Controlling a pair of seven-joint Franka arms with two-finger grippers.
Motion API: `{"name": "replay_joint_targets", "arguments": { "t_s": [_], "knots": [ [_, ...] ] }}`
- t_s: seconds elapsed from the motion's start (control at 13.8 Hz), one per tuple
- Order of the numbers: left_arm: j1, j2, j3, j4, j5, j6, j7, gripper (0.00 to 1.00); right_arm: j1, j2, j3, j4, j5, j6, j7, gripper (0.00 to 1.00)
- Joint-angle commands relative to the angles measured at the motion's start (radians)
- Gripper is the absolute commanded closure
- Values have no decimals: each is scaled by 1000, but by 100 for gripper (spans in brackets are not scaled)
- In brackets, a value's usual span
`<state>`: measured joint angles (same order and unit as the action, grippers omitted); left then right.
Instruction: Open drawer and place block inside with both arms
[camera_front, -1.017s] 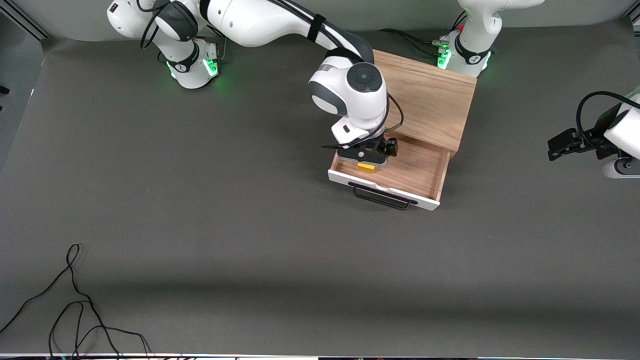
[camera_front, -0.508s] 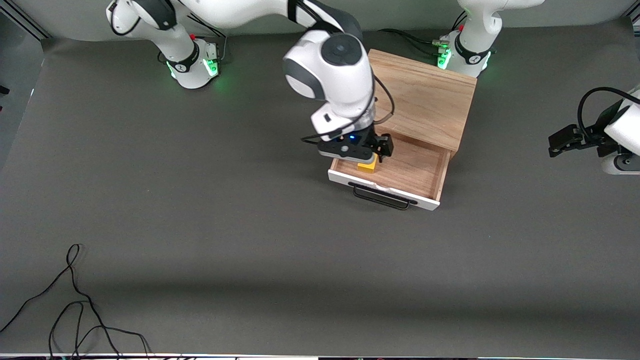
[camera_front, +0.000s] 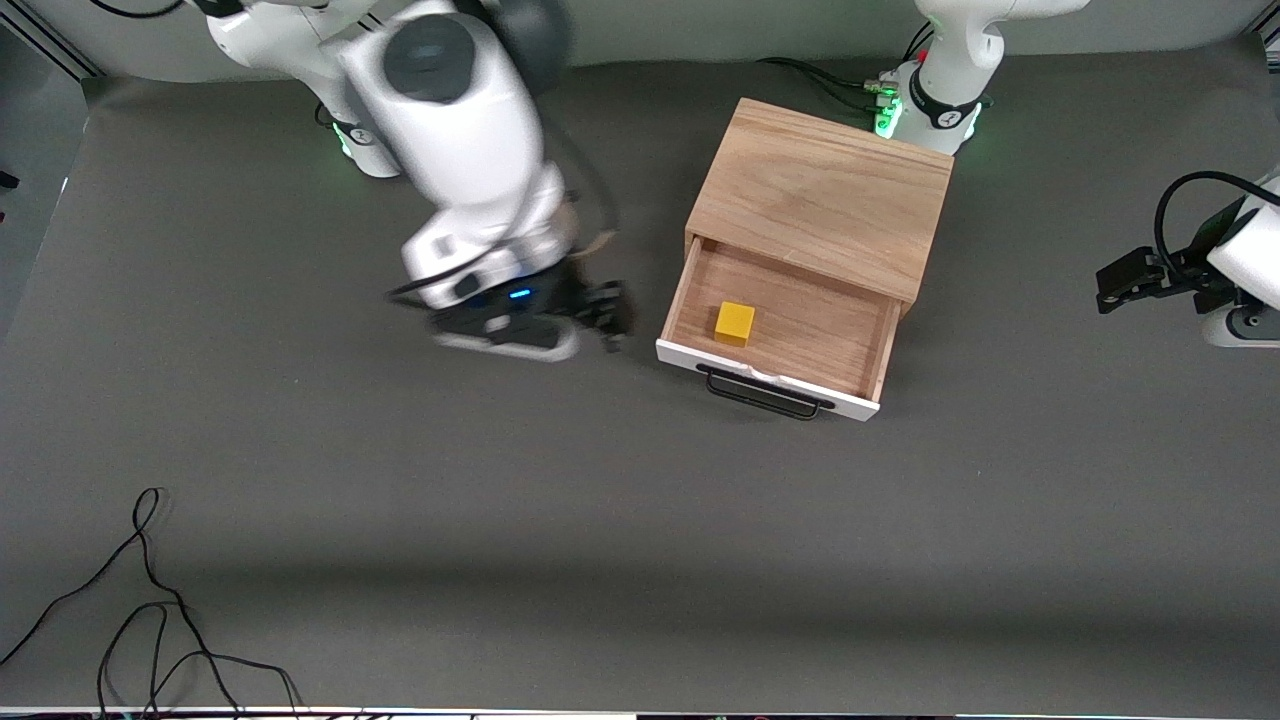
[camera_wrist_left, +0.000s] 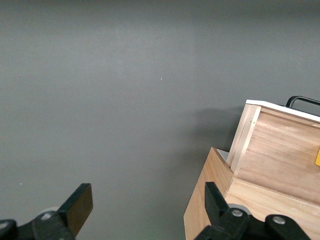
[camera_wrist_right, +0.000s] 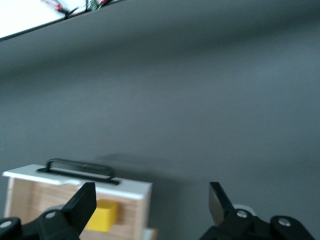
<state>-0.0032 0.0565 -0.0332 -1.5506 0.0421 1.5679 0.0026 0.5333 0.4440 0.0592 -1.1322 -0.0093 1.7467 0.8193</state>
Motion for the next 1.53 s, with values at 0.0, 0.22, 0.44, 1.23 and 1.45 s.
{"name": "replay_joint_targets", "arguments": {
  "t_s": [0.0,0.22,0.44,1.23,1.45],
  "knots": [
    [-9,-14,12,-5,-14,-6,16,0,-174,-166,8,-187,78,14,-207,0],
    [-14,-14,12,-5,-18,9,4,0,-268,-229,-36,-241,81,14,-311,0],
    [-17,-17,10,-2,-18,3,-1,0,-286,-260,-154,-291,114,-12,-494,0],
    [-12,-18,12,6,-39,-5,0,0,-335,-235,-230,-344,94,-16,-744,0],
    [-14,-18,12,6,-50,-8,-4,0,-365,-222,-220,-343,95,-16,-759,0]
  ]
}}
